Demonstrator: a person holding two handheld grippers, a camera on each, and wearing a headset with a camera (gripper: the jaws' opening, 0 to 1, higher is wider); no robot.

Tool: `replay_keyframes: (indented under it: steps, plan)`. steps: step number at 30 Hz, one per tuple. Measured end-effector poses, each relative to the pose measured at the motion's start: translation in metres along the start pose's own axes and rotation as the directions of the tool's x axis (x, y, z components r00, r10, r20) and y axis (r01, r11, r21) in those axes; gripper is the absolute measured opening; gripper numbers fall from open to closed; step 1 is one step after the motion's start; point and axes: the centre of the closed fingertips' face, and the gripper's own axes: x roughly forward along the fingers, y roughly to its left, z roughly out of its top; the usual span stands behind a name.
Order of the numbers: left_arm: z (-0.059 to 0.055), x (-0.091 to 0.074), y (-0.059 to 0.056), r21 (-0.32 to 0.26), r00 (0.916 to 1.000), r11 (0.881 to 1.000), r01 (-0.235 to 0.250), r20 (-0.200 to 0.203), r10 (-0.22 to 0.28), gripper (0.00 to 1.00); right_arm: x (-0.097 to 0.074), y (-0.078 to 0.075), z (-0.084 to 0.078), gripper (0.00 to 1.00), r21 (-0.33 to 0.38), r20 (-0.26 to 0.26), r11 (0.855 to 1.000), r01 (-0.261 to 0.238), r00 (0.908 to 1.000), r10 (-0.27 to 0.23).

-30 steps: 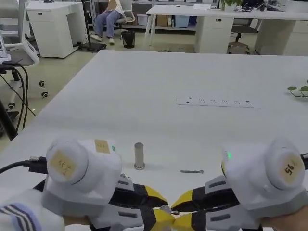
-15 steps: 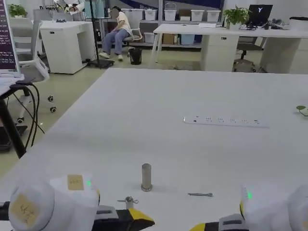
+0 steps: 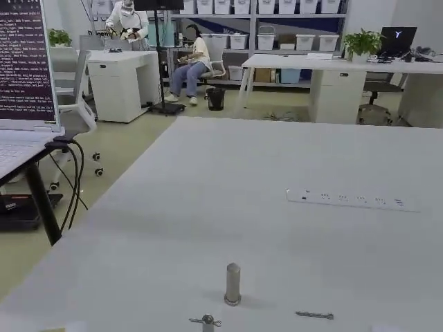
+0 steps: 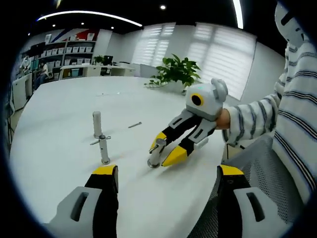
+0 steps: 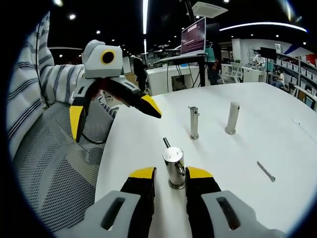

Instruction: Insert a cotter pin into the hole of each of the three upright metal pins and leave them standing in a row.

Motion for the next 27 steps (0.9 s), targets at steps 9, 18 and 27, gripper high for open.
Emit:
replay_keyframes:
  steps: [9,18,27]
  plan:
    - [0.003,-0.01,-0.001,-0.037,0.9972,0.997,-0.065,0.036,0.066,0.97,0.006,-0.001,-0.001,0.18,0.003,0.005,1.0,-0.008,1.0,0.008]
    - [-0.007,-0.019,0.0,0.017,0.9943,0.994,-0.105,-0.017,0.105,0.96,0.009,-0.002,0.0,0.16,0.014,0.02,1.0,-0.001,0.9998,0.001]
    - [-0.002,-0.029,-0.001,0.037,0.9916,0.991,-0.129,0.008,0.129,0.9,0.009,-0.006,0.001,0.1,-0.007,0.05,0.999,0.041,0.9979,-0.041]
